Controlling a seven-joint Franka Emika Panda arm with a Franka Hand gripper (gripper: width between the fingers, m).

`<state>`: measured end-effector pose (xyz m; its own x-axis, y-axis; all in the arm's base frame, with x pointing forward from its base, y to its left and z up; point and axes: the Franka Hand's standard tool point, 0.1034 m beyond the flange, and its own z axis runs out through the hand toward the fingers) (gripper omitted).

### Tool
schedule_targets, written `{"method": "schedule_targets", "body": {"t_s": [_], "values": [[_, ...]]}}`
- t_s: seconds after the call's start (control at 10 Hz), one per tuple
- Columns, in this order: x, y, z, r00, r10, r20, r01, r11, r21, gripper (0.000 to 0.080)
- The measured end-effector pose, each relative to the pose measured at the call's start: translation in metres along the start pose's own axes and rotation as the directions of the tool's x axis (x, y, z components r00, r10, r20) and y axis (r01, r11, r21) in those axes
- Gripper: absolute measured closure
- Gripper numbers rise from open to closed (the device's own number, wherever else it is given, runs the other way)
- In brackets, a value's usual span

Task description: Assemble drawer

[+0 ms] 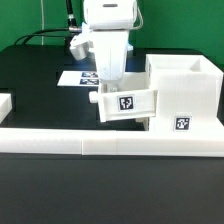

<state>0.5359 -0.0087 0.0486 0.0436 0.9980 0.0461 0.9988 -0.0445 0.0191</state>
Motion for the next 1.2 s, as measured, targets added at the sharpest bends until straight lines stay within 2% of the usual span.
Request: {"method": "schedule_targets", "body": {"t_s": [0.3, 0.5, 1.2], "values": [[0.001, 0.000, 0.000, 1.000, 0.003, 0.000, -0.003, 1.000, 0.000, 0.0754], [0.009, 0.001, -0.001, 1.000, -0.001, -0.001, 0.001, 1.000, -0.002, 0.0754], [0.010, 0.001, -0.001, 1.000, 0.008, -0.001, -0.008, 1.000, -0.008, 0.0754]]}}
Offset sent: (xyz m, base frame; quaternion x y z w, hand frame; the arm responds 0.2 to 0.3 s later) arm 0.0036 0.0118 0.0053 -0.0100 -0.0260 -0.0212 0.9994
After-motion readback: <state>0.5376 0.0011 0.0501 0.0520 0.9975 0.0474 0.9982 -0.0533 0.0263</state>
